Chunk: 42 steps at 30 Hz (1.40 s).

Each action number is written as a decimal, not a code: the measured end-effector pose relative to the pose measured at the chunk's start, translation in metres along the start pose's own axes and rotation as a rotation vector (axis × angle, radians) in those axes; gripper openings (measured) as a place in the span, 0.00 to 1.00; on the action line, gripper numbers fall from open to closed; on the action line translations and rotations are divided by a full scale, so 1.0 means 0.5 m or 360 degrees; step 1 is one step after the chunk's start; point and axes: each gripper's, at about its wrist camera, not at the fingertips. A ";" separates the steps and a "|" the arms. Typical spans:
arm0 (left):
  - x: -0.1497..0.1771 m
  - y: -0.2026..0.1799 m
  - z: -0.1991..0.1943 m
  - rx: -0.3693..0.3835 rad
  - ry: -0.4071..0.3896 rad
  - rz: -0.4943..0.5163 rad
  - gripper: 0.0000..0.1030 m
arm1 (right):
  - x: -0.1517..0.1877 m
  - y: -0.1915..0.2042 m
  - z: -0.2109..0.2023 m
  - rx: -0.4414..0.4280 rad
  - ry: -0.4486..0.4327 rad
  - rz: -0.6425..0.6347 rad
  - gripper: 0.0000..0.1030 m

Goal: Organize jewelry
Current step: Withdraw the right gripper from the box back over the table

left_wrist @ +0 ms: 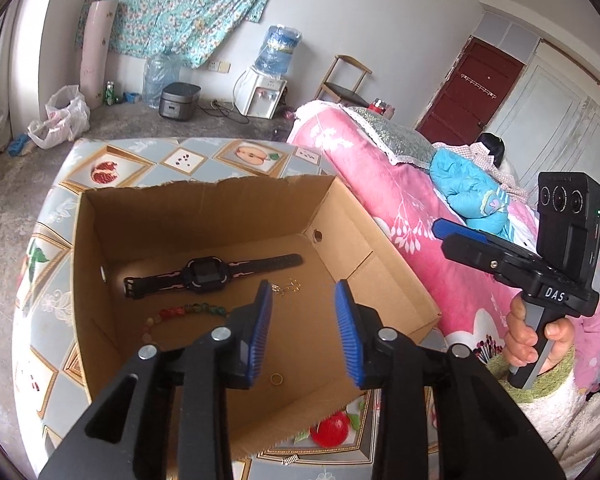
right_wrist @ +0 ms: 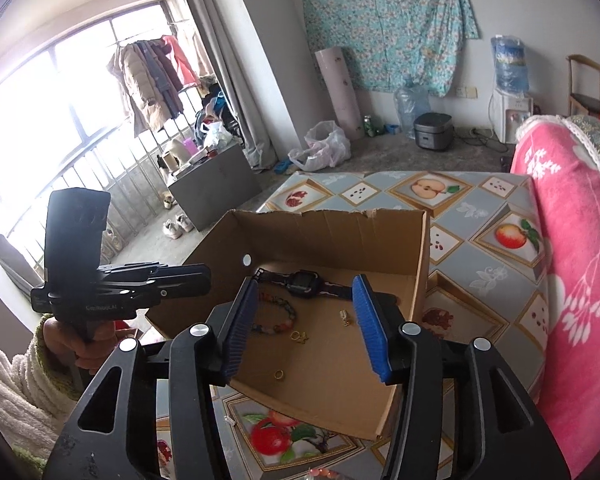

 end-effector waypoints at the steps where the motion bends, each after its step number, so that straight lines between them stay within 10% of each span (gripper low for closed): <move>1: 0.005 -0.003 -0.012 -0.0014 -0.0014 0.0006 0.37 | 0.003 0.006 -0.010 0.0005 -0.0016 0.0000 0.51; 19: 0.181 -0.002 -0.200 -0.0306 -0.0099 0.0072 0.91 | 0.147 0.070 -0.119 0.0112 -0.0090 0.0065 0.79; 31: 0.378 0.073 -0.057 -0.0561 0.0396 -0.0130 0.94 | 0.357 0.175 0.048 0.0238 0.0529 0.0024 0.80; 42: 0.407 0.064 -0.016 -0.0720 0.0401 -0.0071 0.94 | 0.431 0.217 0.148 0.0492 0.0781 -0.0189 0.89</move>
Point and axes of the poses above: each gripper's, at about its wrist camera, not at the fingertips, and z roughly the way its jaws point, y to its left, x to its underside, and after that the axes turned 1 degree about -x, right-handed
